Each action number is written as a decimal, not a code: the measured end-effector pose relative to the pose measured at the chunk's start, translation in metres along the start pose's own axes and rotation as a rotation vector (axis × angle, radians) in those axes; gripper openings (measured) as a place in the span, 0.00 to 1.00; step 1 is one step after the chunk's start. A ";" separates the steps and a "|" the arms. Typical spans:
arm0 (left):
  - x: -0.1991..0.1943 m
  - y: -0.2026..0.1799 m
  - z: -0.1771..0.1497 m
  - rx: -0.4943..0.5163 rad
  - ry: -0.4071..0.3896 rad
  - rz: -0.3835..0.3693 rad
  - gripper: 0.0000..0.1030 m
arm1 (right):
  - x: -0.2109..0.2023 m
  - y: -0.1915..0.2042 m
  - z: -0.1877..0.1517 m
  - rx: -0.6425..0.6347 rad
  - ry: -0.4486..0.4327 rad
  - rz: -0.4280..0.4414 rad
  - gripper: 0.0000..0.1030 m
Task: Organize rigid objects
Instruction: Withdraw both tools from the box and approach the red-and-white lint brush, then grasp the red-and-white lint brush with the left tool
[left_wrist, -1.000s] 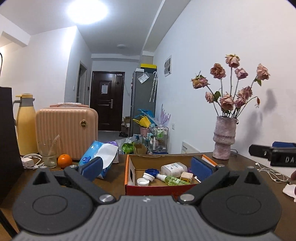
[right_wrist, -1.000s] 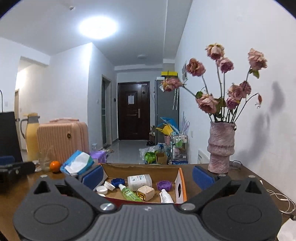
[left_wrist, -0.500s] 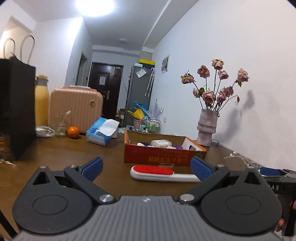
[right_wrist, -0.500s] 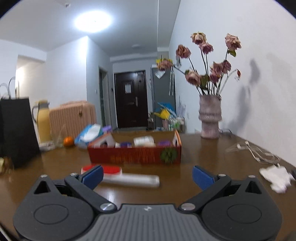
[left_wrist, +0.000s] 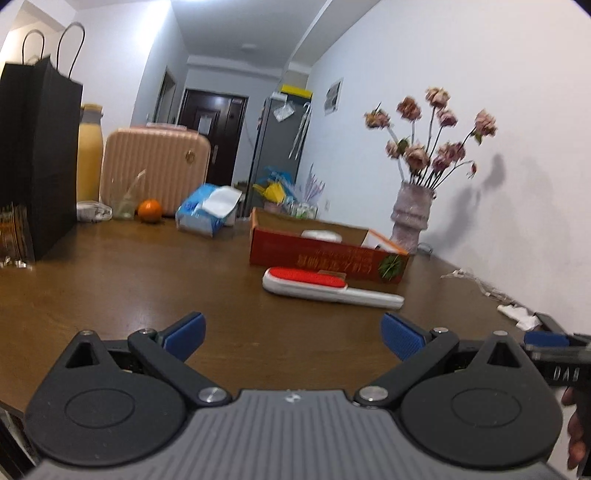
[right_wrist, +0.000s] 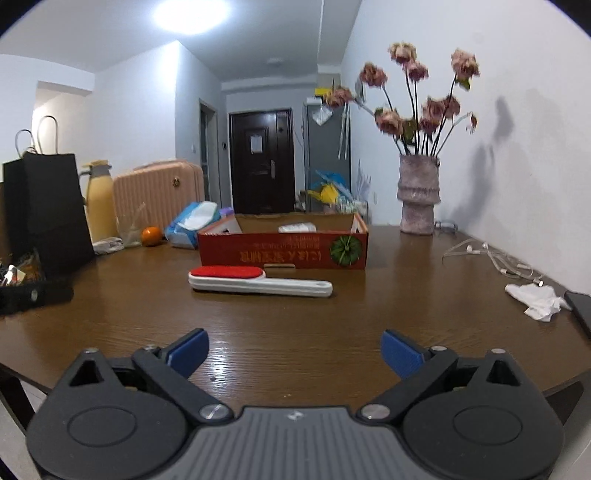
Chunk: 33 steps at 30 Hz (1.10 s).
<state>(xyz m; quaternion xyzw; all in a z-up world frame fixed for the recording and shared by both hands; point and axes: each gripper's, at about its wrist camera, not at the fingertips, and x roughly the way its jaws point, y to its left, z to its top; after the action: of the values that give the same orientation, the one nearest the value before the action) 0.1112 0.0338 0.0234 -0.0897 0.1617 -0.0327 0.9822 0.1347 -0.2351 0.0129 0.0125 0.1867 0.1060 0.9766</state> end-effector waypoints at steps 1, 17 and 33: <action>0.005 0.003 -0.001 -0.009 0.009 0.001 1.00 | 0.007 -0.002 0.002 0.009 0.011 0.003 0.85; 0.163 0.022 0.052 -0.002 0.181 -0.097 0.75 | 0.146 -0.046 0.065 0.087 0.146 -0.019 0.47; 0.290 0.059 0.057 -0.164 0.353 -0.187 0.54 | 0.259 -0.072 0.077 0.185 0.306 0.031 0.12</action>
<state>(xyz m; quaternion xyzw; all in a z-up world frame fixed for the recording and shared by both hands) 0.4062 0.0745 -0.0254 -0.1766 0.3244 -0.1254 0.9208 0.4131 -0.2497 -0.0142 0.0887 0.3420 0.1042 0.9297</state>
